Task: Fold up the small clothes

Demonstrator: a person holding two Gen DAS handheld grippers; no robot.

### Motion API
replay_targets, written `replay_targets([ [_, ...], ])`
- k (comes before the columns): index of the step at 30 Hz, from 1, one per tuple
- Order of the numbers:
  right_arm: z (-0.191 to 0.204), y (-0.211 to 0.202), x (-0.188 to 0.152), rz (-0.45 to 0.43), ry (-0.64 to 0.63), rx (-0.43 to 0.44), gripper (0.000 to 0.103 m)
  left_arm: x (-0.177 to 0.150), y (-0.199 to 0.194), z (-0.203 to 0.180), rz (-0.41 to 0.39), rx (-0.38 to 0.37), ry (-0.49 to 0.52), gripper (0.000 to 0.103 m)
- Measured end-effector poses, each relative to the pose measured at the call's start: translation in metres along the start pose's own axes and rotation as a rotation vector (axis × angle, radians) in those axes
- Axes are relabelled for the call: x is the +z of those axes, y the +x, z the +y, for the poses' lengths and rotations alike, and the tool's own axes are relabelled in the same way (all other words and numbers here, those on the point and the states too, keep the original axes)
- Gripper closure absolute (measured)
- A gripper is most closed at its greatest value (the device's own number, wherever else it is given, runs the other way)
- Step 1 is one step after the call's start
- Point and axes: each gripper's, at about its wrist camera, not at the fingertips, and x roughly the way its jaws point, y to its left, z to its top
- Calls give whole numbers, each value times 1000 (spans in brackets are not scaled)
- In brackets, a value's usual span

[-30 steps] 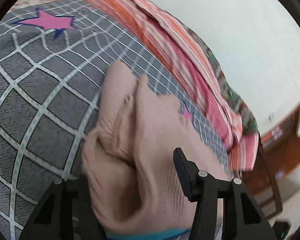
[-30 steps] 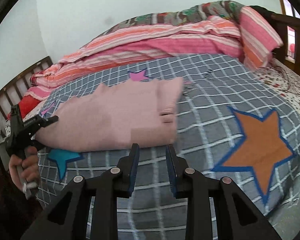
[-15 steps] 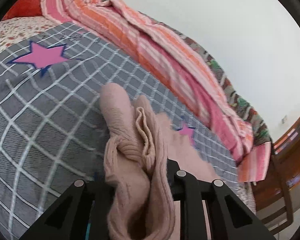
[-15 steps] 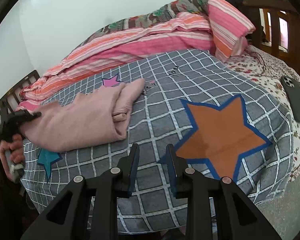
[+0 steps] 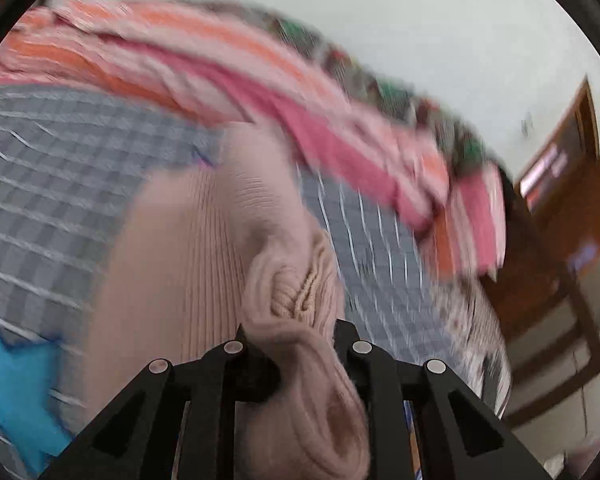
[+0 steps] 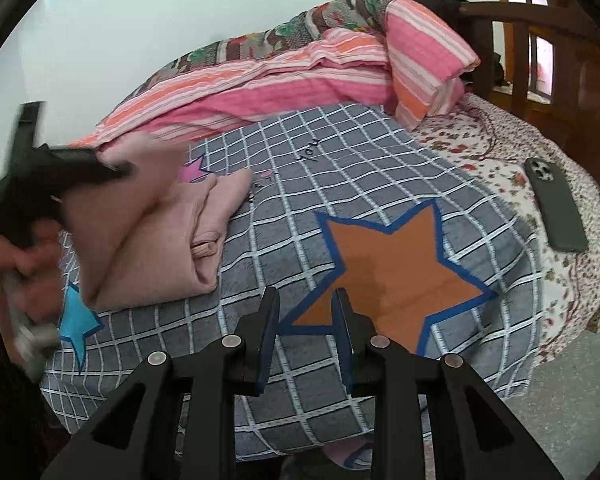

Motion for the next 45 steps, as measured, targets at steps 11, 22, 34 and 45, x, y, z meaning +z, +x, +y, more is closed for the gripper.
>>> replay_targets([
  [11, 24, 17, 29, -15, -20, 94, 66, 12, -31, 11, 82, -253, 124, 39],
  [22, 98, 84, 64, 14, 82, 316, 64, 37, -73, 119, 35, -57, 69, 36],
  [34, 85, 98, 18, 16, 98, 217, 99, 32, -60, 152, 73, -100, 39, 36],
  [45, 89, 116, 60, 31, 102, 237, 43, 40, -65, 168, 71, -106, 2, 36],
])
